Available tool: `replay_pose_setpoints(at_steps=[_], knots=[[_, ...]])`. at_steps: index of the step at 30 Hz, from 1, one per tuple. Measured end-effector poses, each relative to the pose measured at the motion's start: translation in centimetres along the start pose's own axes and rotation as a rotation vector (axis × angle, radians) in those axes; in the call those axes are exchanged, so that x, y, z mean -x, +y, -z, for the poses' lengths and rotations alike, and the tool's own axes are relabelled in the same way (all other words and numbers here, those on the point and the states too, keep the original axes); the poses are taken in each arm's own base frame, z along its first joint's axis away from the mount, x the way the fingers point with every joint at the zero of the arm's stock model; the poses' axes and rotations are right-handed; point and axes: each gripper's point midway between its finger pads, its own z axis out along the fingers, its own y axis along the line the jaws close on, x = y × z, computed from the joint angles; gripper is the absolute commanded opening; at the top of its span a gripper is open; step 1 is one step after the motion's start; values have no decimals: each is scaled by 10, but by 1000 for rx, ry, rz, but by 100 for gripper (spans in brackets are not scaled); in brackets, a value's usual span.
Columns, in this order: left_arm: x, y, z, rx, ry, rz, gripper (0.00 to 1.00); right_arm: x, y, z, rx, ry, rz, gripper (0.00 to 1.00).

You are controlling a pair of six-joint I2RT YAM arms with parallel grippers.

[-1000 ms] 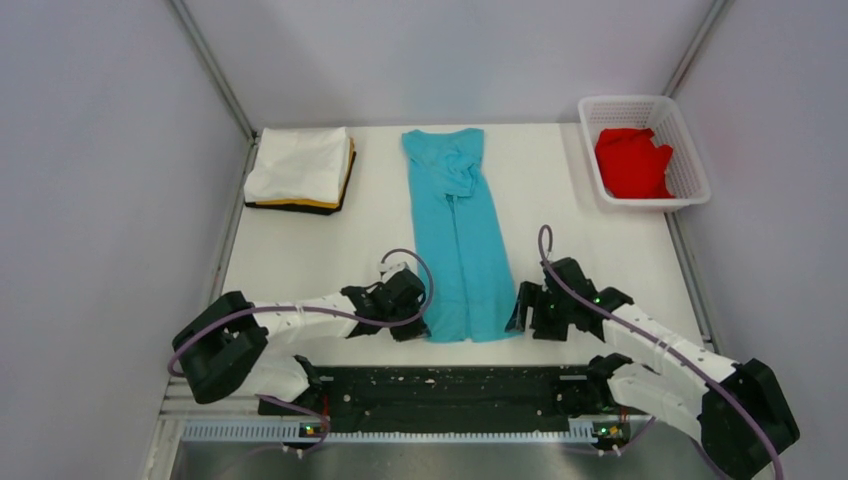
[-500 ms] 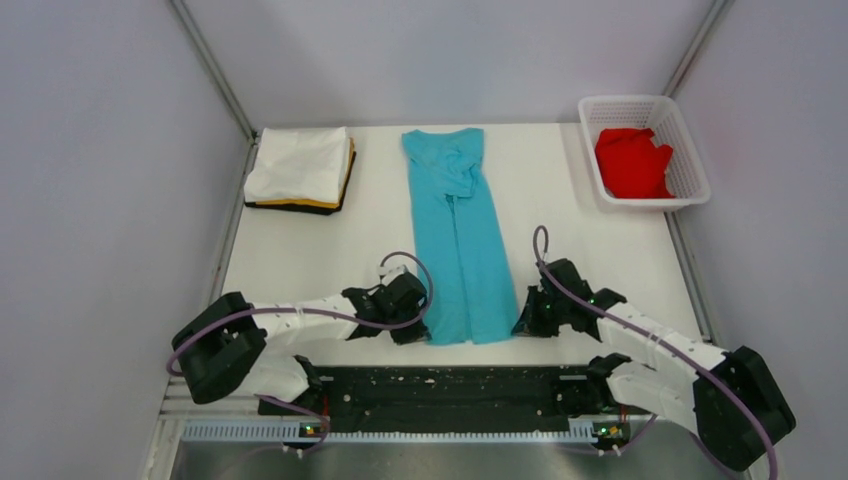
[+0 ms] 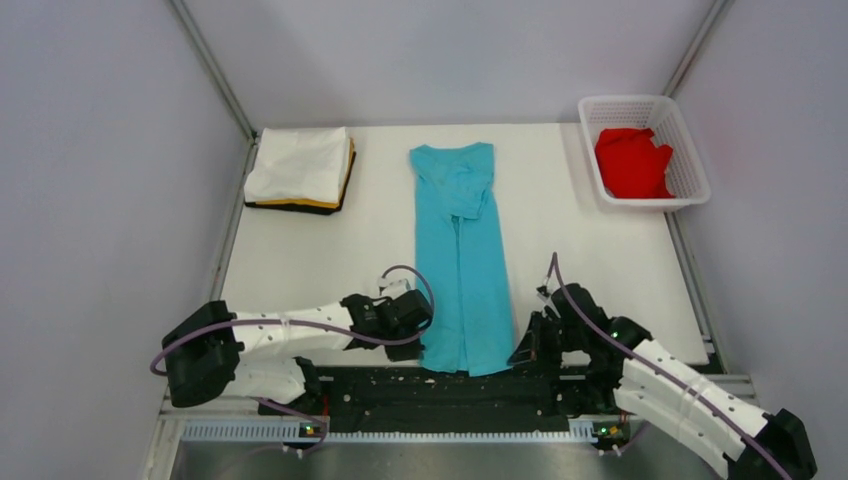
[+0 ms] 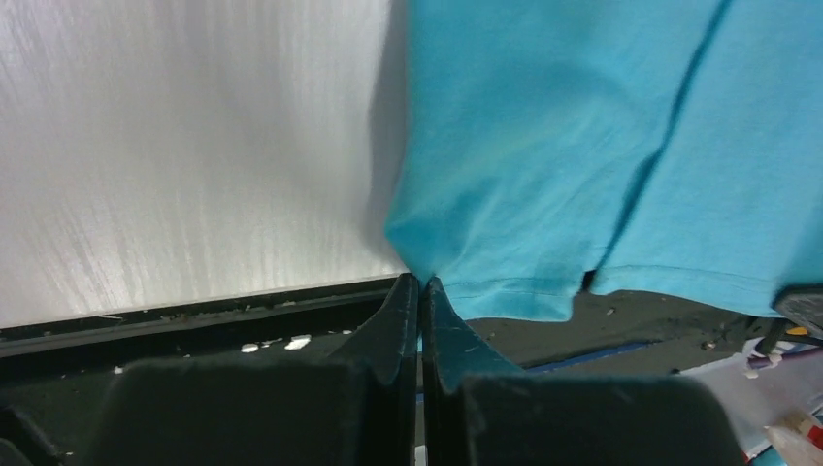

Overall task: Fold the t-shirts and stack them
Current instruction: Fold the folded rectangular tshirt in 1/3 of the way

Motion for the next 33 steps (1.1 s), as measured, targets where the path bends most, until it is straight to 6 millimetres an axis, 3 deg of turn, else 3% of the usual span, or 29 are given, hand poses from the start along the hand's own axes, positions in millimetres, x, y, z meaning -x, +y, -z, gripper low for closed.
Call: replay_pose_setpoints(at_steps=[6,11,16,26,33], knots=[[28,-37,20,-64,-94,-47,0,13,8,-2,-40,2,3,0],[68,-63,27,-77,-179,-58,0,47,33,1,-57,-74,67,0],[115,-65,25,-47,-235,-16,0,90,55,5,-43,-163,96,0],[201,-71,32,-71,-320,47,0,181,69,7,-63,-336,77,0],[249,-70,20,-63,-331,47,0,233,71,0,-60,-413,76,0]])
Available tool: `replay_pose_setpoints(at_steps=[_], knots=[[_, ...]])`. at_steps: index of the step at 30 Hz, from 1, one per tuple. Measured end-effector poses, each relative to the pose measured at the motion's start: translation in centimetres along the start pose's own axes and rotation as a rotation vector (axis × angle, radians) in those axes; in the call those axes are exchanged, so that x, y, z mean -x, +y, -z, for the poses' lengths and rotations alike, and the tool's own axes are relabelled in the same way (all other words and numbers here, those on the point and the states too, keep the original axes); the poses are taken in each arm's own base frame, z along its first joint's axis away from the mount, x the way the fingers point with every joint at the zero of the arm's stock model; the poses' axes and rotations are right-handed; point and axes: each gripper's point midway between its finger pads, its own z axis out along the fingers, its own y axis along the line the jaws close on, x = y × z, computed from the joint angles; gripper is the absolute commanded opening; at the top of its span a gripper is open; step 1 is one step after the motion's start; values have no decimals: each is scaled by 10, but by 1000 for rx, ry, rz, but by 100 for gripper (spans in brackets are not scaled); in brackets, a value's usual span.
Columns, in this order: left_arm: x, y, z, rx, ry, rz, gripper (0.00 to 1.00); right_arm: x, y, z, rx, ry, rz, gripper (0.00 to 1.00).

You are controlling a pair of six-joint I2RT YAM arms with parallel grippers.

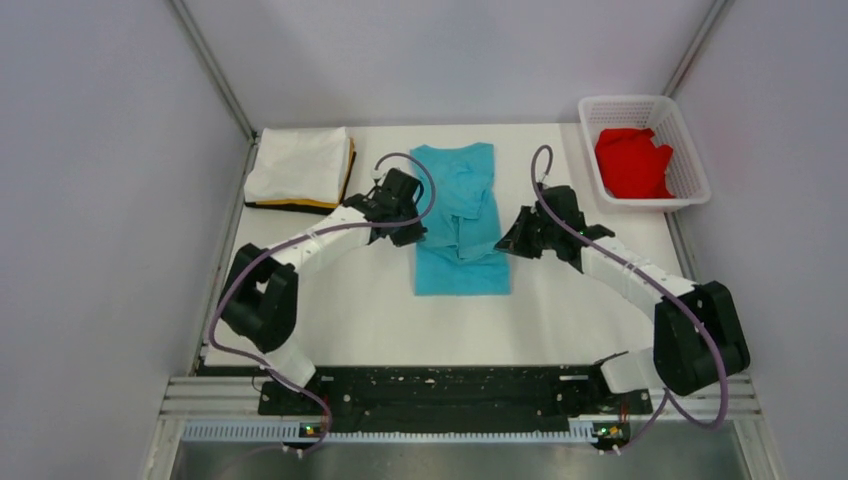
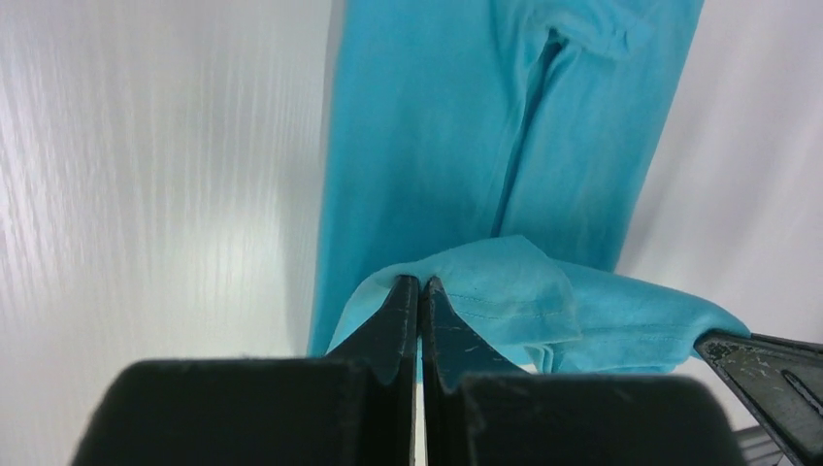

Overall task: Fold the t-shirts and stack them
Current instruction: Fold the folded rectangular tshirt in 1/3 of the way

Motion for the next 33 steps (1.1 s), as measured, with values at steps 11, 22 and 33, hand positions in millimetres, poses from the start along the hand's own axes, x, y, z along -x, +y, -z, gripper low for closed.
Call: replay_pose_setpoints(at_steps=[11,22,33], knots=[[35,0,-39,-4,46,-15,0,48,-8,-33,-13,-61,-22,0],[46,16,-70,2,108,19,5,64,-24,-70,-29,-28,-44,0],[83,19,-80,-10,70,48,82,105,-29,-104,-30,-58,-37,78]])
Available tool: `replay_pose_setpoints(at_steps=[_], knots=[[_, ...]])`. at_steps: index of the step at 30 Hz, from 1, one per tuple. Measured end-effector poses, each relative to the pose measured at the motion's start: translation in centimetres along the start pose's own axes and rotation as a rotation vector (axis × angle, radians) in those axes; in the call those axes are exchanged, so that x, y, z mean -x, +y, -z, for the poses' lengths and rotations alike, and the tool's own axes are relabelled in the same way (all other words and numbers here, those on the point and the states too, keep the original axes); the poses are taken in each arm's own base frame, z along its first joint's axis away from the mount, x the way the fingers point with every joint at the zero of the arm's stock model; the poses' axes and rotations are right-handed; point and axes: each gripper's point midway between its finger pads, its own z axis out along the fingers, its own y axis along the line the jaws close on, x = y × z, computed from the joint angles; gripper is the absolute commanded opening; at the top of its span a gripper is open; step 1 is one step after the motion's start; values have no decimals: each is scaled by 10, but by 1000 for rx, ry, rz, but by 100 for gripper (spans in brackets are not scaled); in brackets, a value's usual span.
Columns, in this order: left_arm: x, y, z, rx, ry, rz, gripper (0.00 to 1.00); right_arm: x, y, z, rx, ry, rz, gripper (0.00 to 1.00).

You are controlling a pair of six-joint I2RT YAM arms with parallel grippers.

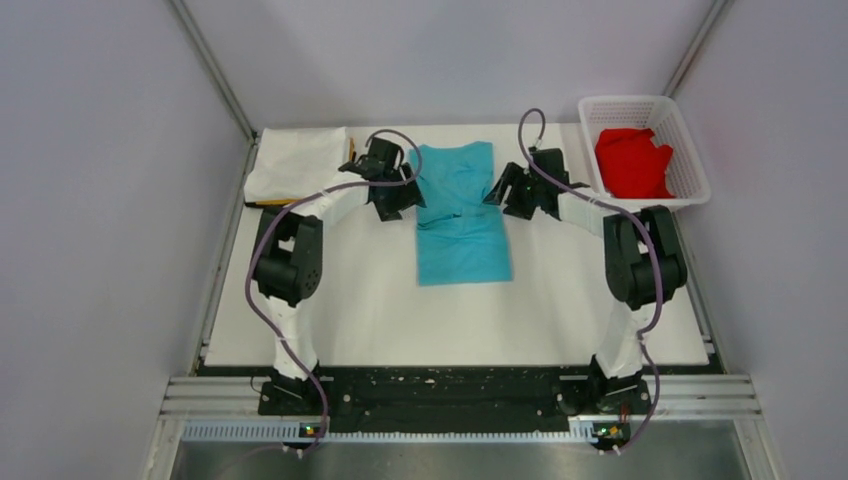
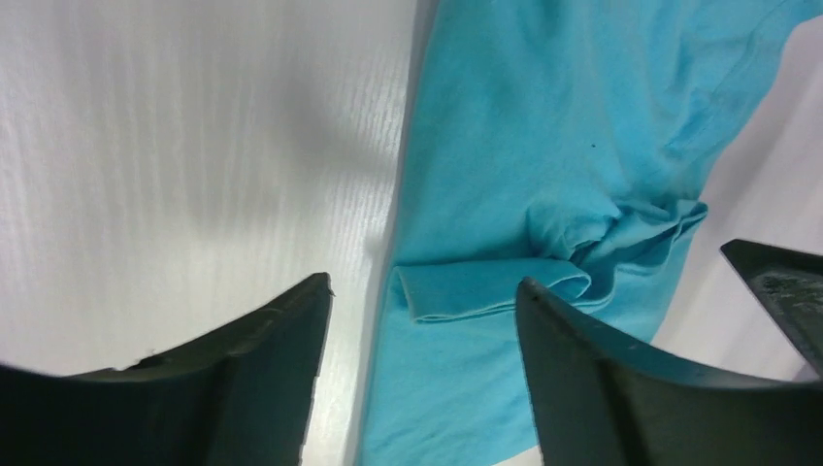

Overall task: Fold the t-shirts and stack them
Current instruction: Fold the folded rectangular tshirt in 1/3 of the way, then grab one side of the 2/3 rectangular tshirt with both arms

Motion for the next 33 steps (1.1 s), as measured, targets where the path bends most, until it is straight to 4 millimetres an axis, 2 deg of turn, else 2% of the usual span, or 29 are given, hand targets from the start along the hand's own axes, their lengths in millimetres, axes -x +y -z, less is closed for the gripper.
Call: replay_pose_setpoints(at_steps=[2,3,5,7,11,14,18,21,23,26,30,33], knots=[[6,1,5,-2,-19,2,89,7,4,1,8,-17,14,94],[7,3,9,0,-26,4,91,9,5,2,9,-24,22,97],[2,9,21,-1,-34,9,97,8,5,6,5,-24,32,99],[-9,12,37,-15,-32,9,98,4,3,14,1,-24,47,99],[-34,16,61,-47,-20,-1,98,-28,-10,43,-28,13,57,99],[-57,18,65,-56,10,-12,97,-53,-21,65,-43,37,56,99],[-104,27,55,-51,102,-29,88,-91,-41,86,-73,89,39,99],[-131,34,50,-48,169,-21,73,-110,-52,92,-93,121,21,99],[-141,38,47,-44,192,-5,60,-120,-57,94,-101,138,8,99],[-146,37,44,-46,200,3,48,-122,-57,96,-92,134,2,99],[-153,34,39,-54,207,1,46,-124,-57,97,-93,136,-5,98],[-163,40,38,-39,227,5,43,-124,-58,96,-91,134,-5,98]])
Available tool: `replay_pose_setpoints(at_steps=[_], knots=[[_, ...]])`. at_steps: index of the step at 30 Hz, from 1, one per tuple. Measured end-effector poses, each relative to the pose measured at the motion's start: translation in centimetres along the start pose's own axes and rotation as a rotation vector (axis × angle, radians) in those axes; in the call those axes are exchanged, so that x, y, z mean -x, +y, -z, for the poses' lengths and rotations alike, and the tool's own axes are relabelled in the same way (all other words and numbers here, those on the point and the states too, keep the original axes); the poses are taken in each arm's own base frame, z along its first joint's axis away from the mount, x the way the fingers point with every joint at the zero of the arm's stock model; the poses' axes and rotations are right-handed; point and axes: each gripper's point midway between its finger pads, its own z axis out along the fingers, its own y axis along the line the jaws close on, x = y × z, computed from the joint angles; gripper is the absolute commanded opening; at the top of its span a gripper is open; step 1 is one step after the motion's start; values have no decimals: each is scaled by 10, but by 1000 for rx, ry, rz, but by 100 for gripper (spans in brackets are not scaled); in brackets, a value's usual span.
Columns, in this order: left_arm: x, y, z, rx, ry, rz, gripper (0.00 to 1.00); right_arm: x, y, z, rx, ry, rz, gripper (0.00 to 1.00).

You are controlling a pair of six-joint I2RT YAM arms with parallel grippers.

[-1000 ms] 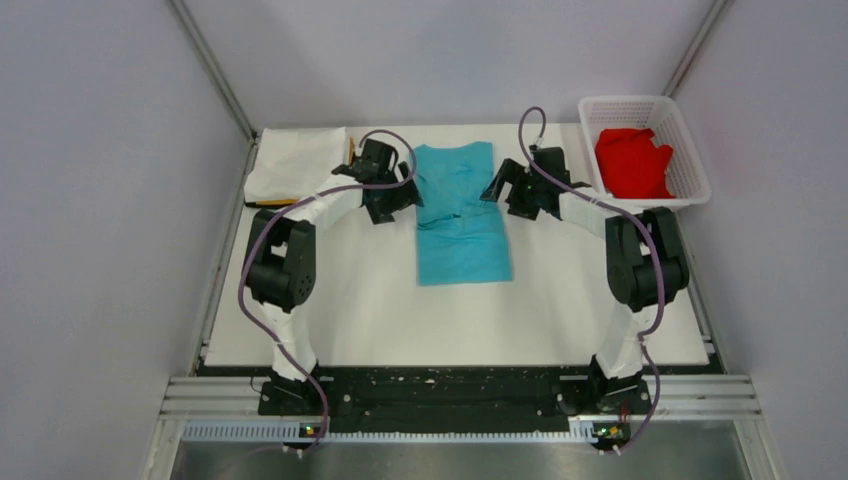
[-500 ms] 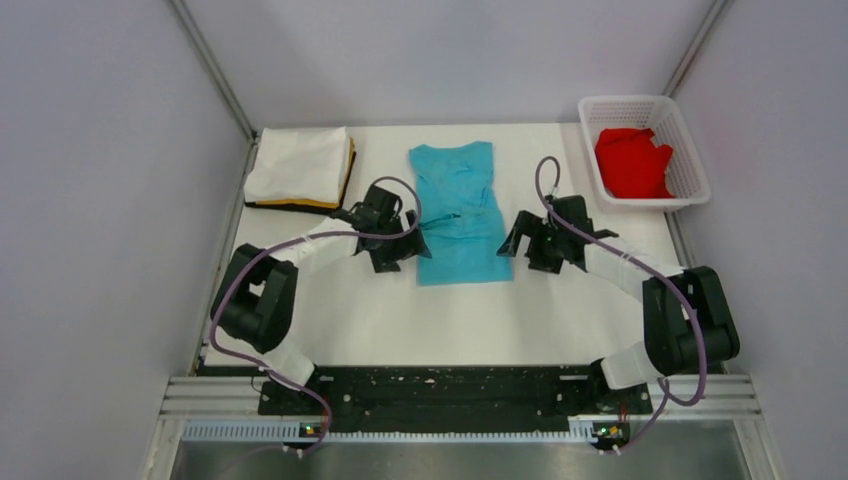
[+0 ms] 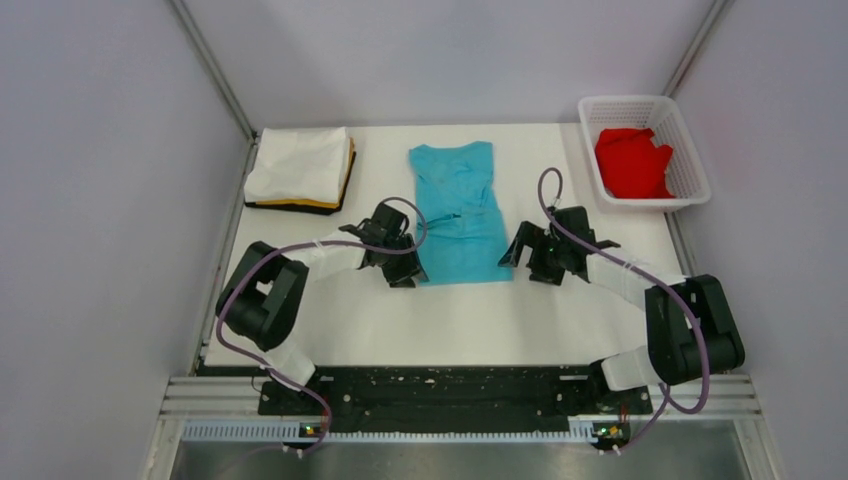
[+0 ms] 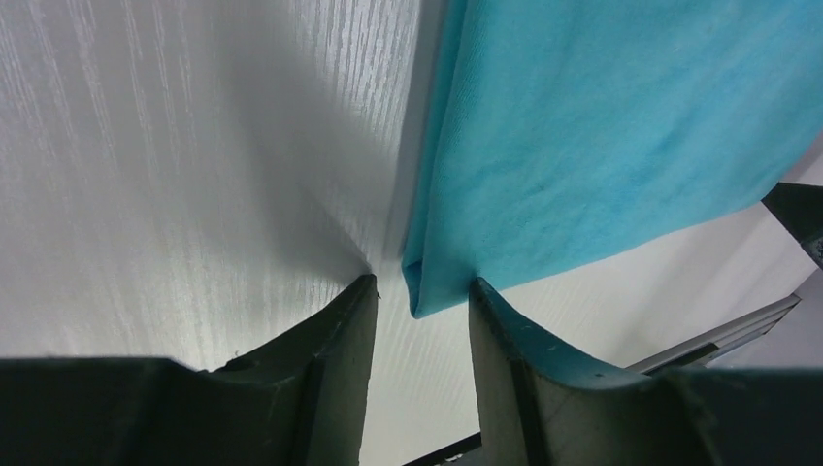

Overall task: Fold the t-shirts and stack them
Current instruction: Grab one side of the 2/3 rectangular tshirt with both arms

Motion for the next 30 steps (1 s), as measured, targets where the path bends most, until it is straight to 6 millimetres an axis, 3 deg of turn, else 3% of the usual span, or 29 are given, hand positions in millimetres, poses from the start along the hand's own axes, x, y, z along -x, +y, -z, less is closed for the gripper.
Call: replay_pose_setpoints(at_steps=[8,12,17,21,23,26,30], knots=[[-3,-4,-5,-18,23,27,31,0,1,0,4,1,-2,92],[-2,-4,-8,-13,26,35,0,-3,2,-2,6,11,2,85],[-3,-5,-10,-21,34,40,0,-11,9,-8,18,30,30,72],[-2,-5,-10,-21,33,40,0,-15,16,-16,23,38,54,51],[-2,-5,-10,-22,32,40,0,-16,16,-20,17,43,57,28],[-2,-5,-10,-22,31,40,0,-22,11,-24,-4,65,51,1],[-2,-5,-10,-25,30,39,0,-29,9,-25,-12,82,48,0]])
